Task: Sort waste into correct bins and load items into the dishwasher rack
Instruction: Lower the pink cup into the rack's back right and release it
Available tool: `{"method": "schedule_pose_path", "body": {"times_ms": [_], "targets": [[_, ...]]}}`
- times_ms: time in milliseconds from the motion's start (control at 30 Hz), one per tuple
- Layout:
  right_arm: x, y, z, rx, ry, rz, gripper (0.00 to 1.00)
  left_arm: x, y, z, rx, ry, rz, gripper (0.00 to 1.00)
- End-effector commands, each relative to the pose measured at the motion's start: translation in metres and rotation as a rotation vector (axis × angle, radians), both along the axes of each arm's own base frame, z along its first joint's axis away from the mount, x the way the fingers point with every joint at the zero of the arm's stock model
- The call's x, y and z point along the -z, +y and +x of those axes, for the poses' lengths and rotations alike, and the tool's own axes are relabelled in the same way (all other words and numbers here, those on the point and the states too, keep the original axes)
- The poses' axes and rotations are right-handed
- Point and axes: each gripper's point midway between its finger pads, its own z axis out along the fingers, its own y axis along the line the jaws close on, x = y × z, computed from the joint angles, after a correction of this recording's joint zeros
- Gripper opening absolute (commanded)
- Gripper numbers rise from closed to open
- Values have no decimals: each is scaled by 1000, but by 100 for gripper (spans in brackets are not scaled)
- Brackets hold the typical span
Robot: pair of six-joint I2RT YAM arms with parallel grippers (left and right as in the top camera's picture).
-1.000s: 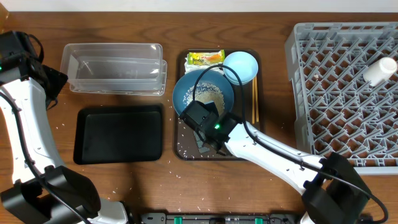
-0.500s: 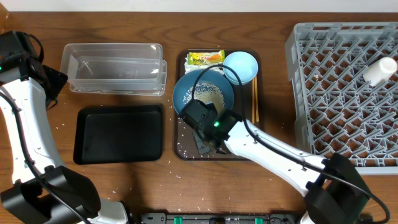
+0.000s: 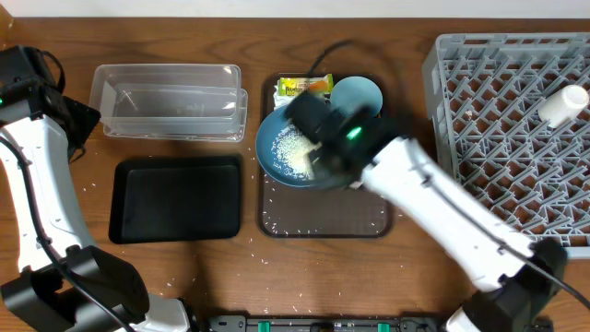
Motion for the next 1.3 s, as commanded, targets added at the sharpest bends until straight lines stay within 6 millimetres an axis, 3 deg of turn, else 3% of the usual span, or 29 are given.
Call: {"method": "schedule_pose_path", "body": {"times_ms": [0, 200, 433, 567, 733, 833, 1000, 1100, 1267], "targets": [[-33, -57, 34, 123, -104, -42, 1, -1, 3, 0, -10, 1, 7, 93], [-52, -152, 72, 276, -152, 5, 1, -1, 3, 0, -10, 1, 7, 93], [-72, -222, 110, 232, -255, 345, 1, -1, 3, 0, -10, 1, 7, 93], [-87, -265, 110, 303, -319, 521, 1, -1, 3, 0, -10, 1, 7, 93], [-119, -302, 98, 174, -488, 798, 1, -1, 3, 0, -10, 1, 7, 93], [-115, -340, 88, 230, -543, 824, 1, -1, 3, 0, -10, 1, 7, 93], [-90, -391, 81, 284, -610, 806, 1, -1, 3, 0, -10, 1, 7, 93], [-80, -407, 82, 285, -666, 879, 1, -1, 3, 0, -10, 1, 7, 93], [-63, -418, 90, 232, -739, 1028, 1, -1, 3, 0, -10, 1, 7, 93]]}}
